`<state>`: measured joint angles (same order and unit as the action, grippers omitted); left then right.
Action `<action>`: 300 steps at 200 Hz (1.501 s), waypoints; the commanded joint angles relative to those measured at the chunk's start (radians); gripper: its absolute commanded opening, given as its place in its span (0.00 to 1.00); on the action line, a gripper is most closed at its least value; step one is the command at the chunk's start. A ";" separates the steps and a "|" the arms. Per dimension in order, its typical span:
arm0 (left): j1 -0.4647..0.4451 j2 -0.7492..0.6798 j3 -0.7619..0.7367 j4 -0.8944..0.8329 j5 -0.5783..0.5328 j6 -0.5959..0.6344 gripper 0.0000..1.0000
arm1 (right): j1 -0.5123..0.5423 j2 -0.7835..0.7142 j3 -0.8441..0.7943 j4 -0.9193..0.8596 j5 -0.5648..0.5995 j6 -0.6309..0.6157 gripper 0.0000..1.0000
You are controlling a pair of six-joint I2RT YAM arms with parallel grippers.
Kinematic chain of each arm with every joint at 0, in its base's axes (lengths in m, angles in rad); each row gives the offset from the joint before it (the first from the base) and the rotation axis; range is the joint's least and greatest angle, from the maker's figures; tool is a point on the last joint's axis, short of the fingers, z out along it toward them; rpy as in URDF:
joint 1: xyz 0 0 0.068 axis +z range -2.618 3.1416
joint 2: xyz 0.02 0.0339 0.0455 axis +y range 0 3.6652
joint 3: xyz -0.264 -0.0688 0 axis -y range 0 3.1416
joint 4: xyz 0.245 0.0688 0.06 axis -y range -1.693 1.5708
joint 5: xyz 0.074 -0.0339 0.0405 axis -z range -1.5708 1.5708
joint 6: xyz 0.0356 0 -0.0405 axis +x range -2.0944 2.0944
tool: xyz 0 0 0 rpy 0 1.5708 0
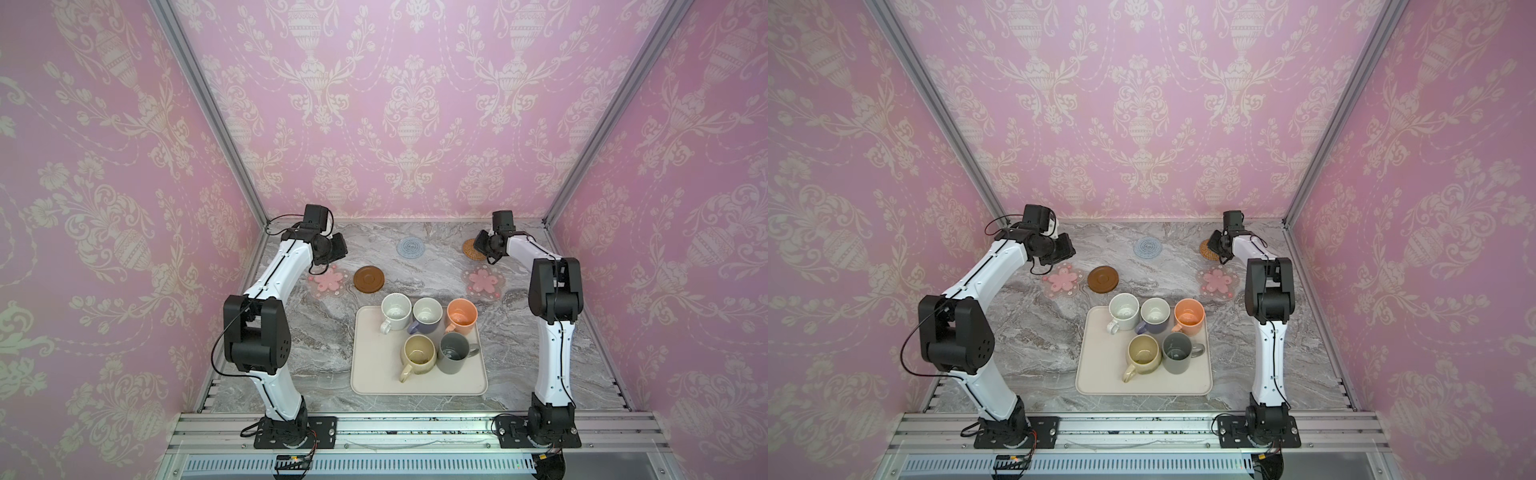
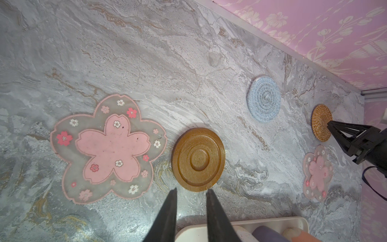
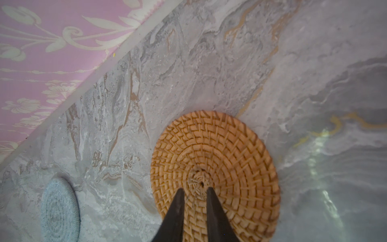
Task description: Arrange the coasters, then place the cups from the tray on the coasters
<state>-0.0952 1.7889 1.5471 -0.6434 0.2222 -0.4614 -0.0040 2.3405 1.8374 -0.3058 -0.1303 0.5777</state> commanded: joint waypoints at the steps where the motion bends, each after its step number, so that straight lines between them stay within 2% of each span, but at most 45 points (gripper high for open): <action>1: 0.005 0.018 -0.004 0.012 0.009 -0.014 0.28 | 0.013 0.035 0.034 -0.049 0.007 0.014 0.22; 69: 0.007 0.018 -0.005 0.015 0.014 -0.016 0.28 | 0.058 0.068 0.075 -0.149 -0.005 0.010 0.22; 156: 0.023 -0.010 -0.036 0.021 0.019 -0.017 0.28 | 0.137 0.066 0.047 -0.158 -0.074 0.014 0.23; 195: 0.029 -0.019 -0.045 0.027 0.029 -0.022 0.28 | 0.162 0.040 -0.014 -0.112 -0.107 0.083 0.23; 300: 0.040 -0.060 -0.059 0.035 0.045 -0.033 0.29 | 0.229 -0.042 -0.143 -0.114 -0.159 0.073 0.23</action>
<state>-0.0650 1.7702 1.4998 -0.6094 0.2413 -0.4721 0.2047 2.3119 1.7607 -0.3130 -0.2649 0.6380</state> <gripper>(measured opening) 0.286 0.232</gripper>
